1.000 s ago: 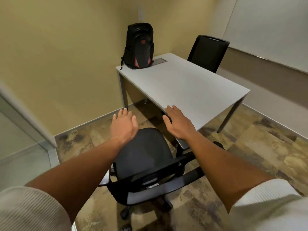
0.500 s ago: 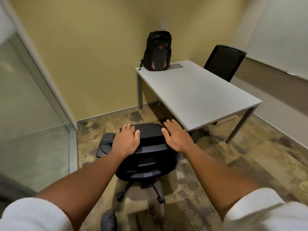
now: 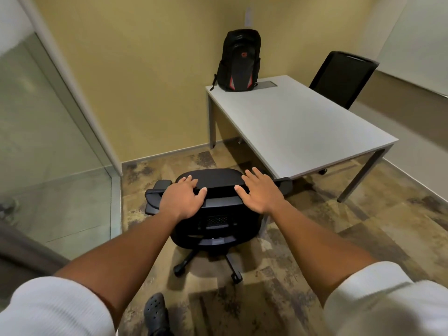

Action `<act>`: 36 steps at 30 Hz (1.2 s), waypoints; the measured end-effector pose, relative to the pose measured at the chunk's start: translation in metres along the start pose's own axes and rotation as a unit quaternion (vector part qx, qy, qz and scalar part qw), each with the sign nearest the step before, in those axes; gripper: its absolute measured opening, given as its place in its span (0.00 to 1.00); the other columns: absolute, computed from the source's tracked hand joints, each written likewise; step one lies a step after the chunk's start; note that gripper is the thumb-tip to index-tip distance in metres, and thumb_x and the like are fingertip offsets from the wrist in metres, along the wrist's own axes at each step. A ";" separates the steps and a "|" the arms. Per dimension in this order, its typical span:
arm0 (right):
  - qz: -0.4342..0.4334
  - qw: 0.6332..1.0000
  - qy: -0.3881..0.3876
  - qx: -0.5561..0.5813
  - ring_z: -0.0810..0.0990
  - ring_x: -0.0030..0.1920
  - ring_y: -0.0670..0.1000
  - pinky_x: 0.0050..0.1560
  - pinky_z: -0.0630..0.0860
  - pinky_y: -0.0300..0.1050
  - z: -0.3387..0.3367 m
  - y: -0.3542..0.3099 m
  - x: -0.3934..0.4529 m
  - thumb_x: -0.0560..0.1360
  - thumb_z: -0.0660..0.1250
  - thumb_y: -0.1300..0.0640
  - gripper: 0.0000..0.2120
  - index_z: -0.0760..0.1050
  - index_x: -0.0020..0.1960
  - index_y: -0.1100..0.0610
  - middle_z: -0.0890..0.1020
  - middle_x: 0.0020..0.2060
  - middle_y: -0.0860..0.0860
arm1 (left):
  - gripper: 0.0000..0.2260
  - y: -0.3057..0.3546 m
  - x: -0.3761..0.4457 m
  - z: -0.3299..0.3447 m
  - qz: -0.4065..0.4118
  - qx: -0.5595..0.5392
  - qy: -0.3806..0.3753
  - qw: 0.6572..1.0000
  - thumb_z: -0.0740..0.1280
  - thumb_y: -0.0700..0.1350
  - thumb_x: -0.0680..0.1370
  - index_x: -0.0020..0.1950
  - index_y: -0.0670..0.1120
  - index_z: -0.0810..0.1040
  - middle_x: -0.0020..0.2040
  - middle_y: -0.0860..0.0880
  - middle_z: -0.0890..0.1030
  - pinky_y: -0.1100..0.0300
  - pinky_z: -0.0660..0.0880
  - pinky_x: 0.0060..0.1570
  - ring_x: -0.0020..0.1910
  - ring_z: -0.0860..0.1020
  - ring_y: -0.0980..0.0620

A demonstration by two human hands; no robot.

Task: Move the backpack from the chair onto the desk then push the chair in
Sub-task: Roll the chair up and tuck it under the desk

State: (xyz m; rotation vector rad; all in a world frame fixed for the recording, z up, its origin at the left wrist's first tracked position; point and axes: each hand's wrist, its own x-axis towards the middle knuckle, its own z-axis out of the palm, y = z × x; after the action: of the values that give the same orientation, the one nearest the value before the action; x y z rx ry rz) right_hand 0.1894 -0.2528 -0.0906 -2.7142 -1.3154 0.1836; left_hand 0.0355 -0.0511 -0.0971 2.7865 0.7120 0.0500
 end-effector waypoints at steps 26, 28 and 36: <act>0.150 0.984 -0.093 0.020 0.54 0.77 0.57 0.72 0.59 0.58 -0.003 -0.047 0.134 0.76 0.41 0.30 0.42 0.60 0.76 0.59 0.62 0.76 0.55 | 0.36 -0.084 0.120 -0.029 -0.024 -0.003 0.022 0.999 0.49 0.73 0.73 0.74 0.55 0.66 0.72 0.52 0.72 0.49 0.72 0.56 0.66 0.73 0.44; 0.166 0.981 -0.100 0.006 0.53 0.77 0.58 0.73 0.58 0.58 -0.003 -0.054 0.148 0.75 0.40 0.28 0.44 0.58 0.77 0.59 0.60 0.77 0.55 | 0.35 -0.094 0.136 -0.033 -0.013 0.001 0.020 1.000 0.50 0.73 0.73 0.74 0.55 0.66 0.72 0.51 0.71 0.49 0.72 0.56 0.66 0.73 0.44; 0.224 0.971 -0.082 0.005 0.49 0.78 0.58 0.73 0.53 0.59 0.002 -0.087 0.203 0.71 0.37 0.25 0.50 0.55 0.78 0.60 0.56 0.78 0.56 | 0.37 -0.144 0.206 -0.048 0.048 -0.008 0.002 0.999 0.49 0.74 0.72 0.75 0.55 0.64 0.76 0.54 0.66 0.48 0.69 0.63 0.71 0.68 0.48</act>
State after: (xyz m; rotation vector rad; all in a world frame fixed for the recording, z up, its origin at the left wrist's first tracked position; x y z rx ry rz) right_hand 0.2466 -0.0397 -0.0899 -2.9992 -0.7023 0.4618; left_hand 0.1446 0.1802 -0.0951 2.8033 0.5769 0.0788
